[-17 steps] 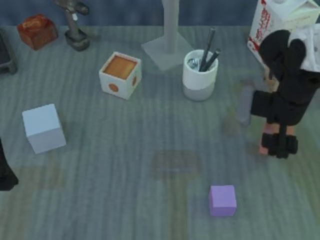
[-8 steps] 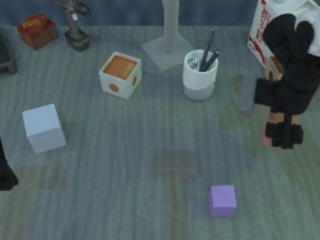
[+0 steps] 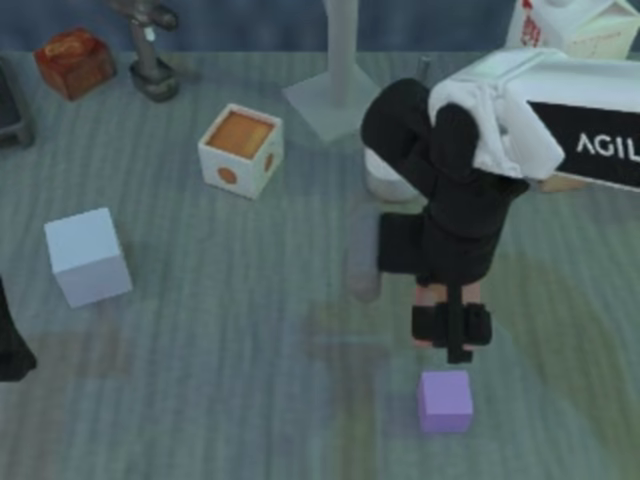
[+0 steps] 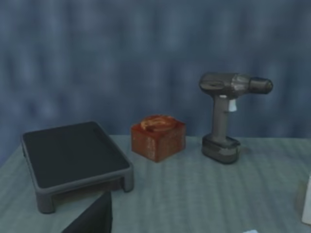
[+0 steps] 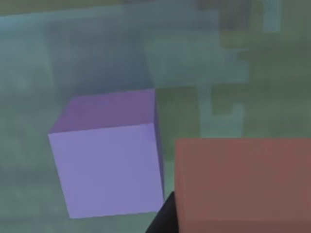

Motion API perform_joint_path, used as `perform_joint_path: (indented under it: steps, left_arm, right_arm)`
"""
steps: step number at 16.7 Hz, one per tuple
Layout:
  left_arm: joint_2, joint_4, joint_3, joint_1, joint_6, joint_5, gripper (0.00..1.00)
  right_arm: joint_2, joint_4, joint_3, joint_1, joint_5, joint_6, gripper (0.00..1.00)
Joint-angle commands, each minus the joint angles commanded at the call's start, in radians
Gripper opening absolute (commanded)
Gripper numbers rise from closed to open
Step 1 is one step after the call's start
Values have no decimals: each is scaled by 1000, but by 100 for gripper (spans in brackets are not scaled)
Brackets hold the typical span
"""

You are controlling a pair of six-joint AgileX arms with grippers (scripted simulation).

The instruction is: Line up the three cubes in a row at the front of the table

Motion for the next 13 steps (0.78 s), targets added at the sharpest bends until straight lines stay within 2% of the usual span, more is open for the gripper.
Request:
perform_joint_path:
  steps: [3,5,13]
  left_arm:
    - [0,0,0,0,0,0,100]
    - [0,0,0,0,0,0,100]
    - [0,0,0,0,0,0,100]
  right_arm:
    - [-11,-17,12,158,0,79,0]
    - [-19,-23,16,214,1,114,0]
    - [-3,18,-15,223,0,127,0]
